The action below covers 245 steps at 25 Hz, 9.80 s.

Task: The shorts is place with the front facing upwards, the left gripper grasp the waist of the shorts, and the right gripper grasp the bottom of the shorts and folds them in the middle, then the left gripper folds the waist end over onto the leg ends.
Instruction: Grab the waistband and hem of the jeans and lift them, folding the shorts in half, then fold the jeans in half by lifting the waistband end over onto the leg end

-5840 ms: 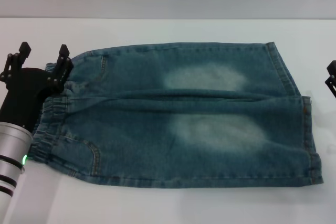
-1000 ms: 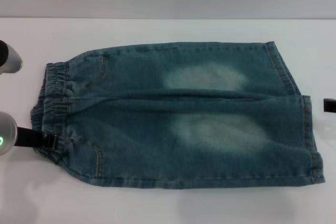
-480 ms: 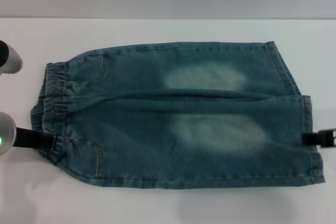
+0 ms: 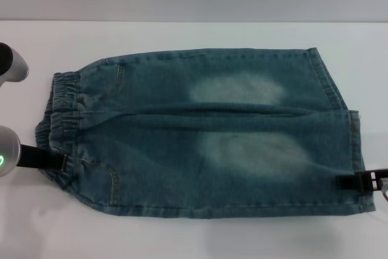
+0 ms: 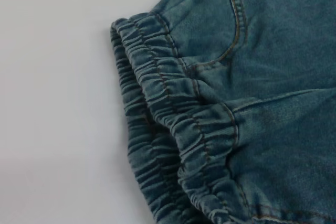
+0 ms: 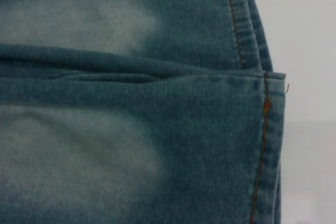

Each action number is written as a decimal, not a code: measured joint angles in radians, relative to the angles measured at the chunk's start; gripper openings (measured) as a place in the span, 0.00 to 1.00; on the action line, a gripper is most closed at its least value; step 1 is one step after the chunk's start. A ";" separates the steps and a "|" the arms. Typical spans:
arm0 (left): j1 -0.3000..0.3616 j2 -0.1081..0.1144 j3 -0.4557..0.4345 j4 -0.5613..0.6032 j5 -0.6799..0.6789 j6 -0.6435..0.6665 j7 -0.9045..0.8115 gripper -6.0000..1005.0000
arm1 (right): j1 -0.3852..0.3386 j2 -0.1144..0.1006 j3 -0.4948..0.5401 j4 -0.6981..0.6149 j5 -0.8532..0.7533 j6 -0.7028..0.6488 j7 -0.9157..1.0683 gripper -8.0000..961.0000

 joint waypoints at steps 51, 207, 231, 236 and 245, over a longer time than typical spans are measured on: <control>-0.011 -0.001 -0.016 -0.017 -0.005 0.058 0.009 0.08 | 0.041 -0.008 -0.029 0.067 -0.003 -0.028 -0.011 0.05; -0.171 -0.002 0.048 0.317 -0.263 0.532 0.159 0.85 | 0.131 0.006 -0.160 -1.163 0.261 -2.250 -0.263 0.04; -0.226 -0.005 0.048 0.464 -0.359 0.617 0.193 0.85 | 0.111 0.005 -0.199 -1.155 0.260 -2.248 -0.259 0.01; -0.255 -0.006 0.050 0.515 -0.372 0.621 0.193 0.84 | 0.109 0.005 -0.199 -1.153 0.260 -2.248 -0.259 0.01; -0.228 -0.004 0.060 0.521 -0.525 0.701 0.259 0.76 | 0.107 0.005 -0.196 -1.148 0.260 -2.248 -0.260 0.01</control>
